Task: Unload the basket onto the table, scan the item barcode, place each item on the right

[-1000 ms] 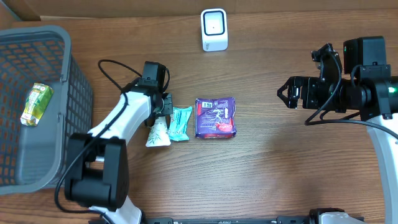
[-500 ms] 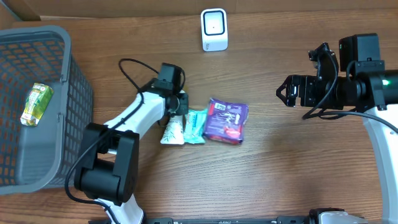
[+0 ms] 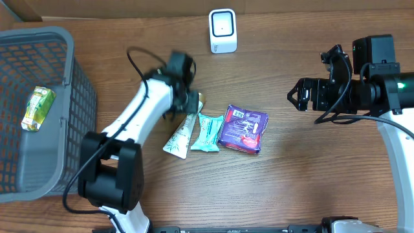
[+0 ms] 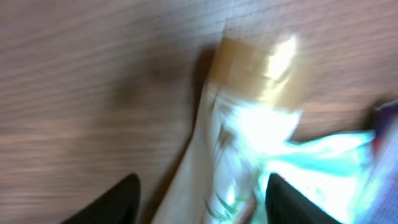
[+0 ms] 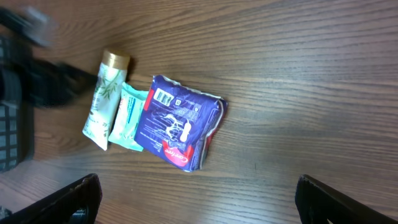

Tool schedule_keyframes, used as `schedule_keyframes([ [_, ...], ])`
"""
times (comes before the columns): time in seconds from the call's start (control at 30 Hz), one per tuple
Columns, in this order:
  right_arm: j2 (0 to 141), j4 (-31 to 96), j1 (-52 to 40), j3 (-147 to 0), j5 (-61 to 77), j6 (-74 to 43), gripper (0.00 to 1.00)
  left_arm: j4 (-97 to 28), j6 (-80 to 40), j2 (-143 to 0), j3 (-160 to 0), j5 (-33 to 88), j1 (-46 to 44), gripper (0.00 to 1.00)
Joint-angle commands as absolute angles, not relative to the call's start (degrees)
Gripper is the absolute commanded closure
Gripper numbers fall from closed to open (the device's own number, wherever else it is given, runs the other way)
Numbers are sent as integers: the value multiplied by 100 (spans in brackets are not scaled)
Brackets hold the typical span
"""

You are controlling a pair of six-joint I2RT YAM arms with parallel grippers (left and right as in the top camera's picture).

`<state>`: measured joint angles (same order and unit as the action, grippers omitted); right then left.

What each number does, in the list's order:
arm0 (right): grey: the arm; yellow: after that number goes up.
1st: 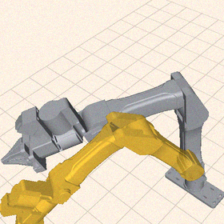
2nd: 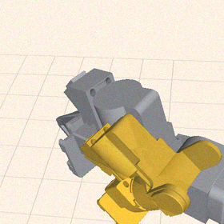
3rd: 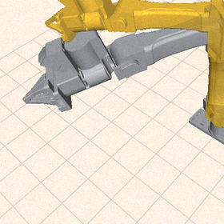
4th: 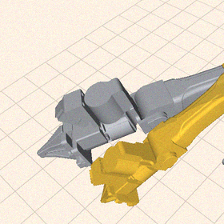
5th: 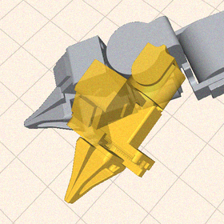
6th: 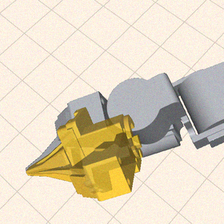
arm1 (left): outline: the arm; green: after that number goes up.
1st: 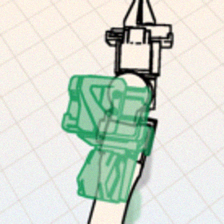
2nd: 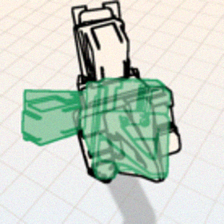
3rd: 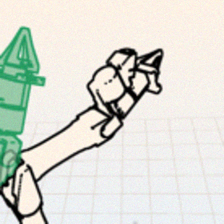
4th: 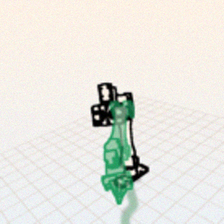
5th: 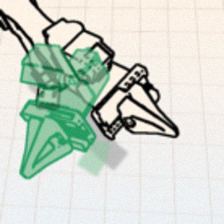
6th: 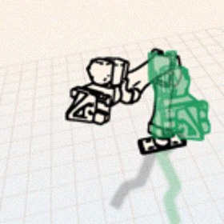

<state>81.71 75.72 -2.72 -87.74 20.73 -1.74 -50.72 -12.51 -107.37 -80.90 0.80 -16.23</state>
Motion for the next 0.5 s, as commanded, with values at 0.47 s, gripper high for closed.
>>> schedule_keyframes([
  [0.47,8147,7666,-294,-8884,2060,-148,0,-8759,-423,-9977,-14398,-915,1935,17],
])
